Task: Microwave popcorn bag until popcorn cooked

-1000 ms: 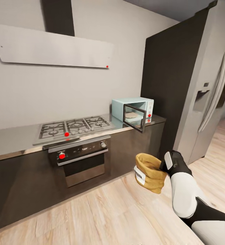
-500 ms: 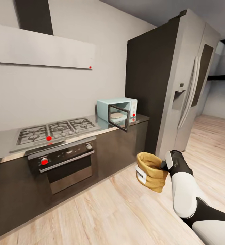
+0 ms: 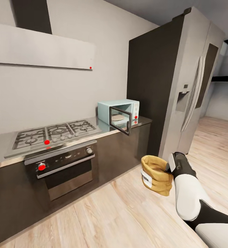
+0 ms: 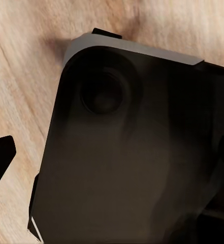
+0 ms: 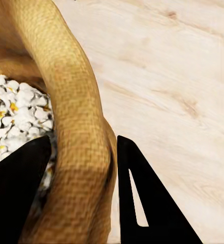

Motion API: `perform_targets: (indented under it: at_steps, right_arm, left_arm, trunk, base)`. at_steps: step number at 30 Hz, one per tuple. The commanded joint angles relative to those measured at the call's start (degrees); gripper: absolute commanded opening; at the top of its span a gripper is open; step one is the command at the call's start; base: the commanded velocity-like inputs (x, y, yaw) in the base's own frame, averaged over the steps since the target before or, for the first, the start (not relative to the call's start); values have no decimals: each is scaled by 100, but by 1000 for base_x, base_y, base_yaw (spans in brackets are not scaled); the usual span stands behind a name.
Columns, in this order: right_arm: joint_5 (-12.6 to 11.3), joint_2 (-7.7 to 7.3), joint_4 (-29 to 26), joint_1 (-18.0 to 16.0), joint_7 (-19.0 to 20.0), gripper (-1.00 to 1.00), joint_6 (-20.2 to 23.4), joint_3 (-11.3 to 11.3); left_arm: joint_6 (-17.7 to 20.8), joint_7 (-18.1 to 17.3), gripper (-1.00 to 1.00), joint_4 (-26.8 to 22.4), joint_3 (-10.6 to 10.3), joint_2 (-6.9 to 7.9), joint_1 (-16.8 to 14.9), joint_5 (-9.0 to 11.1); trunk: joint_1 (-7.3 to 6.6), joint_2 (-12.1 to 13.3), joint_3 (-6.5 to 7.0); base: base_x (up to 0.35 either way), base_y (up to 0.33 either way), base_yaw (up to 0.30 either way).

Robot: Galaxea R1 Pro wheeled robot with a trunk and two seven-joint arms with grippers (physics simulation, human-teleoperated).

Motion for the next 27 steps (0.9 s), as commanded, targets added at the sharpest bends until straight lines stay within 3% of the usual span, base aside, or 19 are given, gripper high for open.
perform_targets:
  at_steps: [1, 4, 7, 11, 13, 27]
  right_arm:
    - [63, 9, -10, -7, 9, -100, 15, -28]
    - [94, 9, -13, -7, 4, -100, -9, -28]
    - [119, 4, -13, -7, 8, -100, -300, -28]
    - [514, 9, -6, -7, 15, -100, -406, -30]
    - [603, 10, -2, -7, 24, -100, -407, -35]
    - [634, 8, 4, -7, 35, -100, -381, -37]
  left_arm:
    - [0, 7, 100, -11, 10, -1, 3, 18]
    - [5, 7, 100, -11, 12, -1, 3, 21]
    - [26, 7, 100, -11, 9, -1, 3, 21]
    - [42, 8, 100, -11, 9, -1, 3, 21]
    - [44, 10, 100, -11, 9, -1, 3, 21]
    - [18, 12, 100, -11, 24, -1, 3, 29]
  trunk:
    - [3, -3, -5]
    - [3, -3, -5]
    - [3, -3, -5]
    - [3, -3, -5]
    - [3, -3, -5]
    - [3, -3, -5]
  base:
    - [313, 0, 0]
    - [314, 0, 0]
    - [315, 0, 0]
    - [315, -10, 0]
    - [315, -66, 0]
    - [307, -156, 0]
